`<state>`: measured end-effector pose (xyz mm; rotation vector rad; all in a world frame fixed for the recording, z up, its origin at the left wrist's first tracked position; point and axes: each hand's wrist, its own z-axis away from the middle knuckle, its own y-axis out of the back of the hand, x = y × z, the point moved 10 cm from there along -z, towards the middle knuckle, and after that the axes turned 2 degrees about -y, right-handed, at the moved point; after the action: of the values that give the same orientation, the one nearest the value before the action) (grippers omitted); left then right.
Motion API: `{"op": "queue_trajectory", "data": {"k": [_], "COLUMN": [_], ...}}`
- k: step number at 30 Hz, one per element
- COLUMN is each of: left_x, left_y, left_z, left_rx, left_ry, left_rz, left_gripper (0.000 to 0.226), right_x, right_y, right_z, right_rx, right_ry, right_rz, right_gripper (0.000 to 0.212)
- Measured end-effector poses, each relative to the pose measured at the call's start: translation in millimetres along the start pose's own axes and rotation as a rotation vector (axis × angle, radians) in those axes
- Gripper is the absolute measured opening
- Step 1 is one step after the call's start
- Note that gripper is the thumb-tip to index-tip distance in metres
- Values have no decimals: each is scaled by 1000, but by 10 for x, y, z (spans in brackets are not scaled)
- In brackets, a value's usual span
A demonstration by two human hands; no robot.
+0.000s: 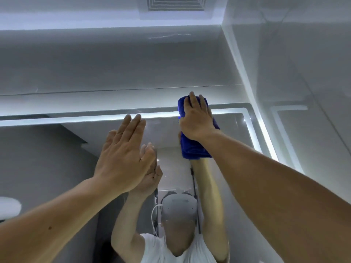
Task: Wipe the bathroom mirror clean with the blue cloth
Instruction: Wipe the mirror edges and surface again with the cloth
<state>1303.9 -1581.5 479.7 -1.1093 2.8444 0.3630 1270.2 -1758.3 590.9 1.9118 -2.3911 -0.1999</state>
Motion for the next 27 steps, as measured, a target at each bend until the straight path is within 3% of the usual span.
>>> {"op": "queue_trajectory", "data": {"k": [4,13,15,18,21,23,27], "left_x": [-68,122,107,111,98,90,125], "left_y": [33,-97,-94,-117,-164,-208,-304], "left_z": [-29,267,310,360,422,475,551], "left_rx": [39,15,3,-18,-14,-10,-1], "left_ry": [-2,10,15,-3,6,12,27], "left_rz": [12,85,73,56,67,65,87], "left_gripper": [66,73,74,73,73,72,71], "right_x": [-495,-363,-87,280,272,167,-33], "right_y": [-209,-413,-284,-17,-30,-101,-218], "right_z": [482,1913,1625,873,544,635,1179], "right_rx": [32,-247,-190,-74,-30,4,0], "right_ry": [230,802,687,270,53,26,166], "right_rz": [-49,132,196,127,31,3,-35], "right_gripper": [71,68,67,67,68,70,68]}}
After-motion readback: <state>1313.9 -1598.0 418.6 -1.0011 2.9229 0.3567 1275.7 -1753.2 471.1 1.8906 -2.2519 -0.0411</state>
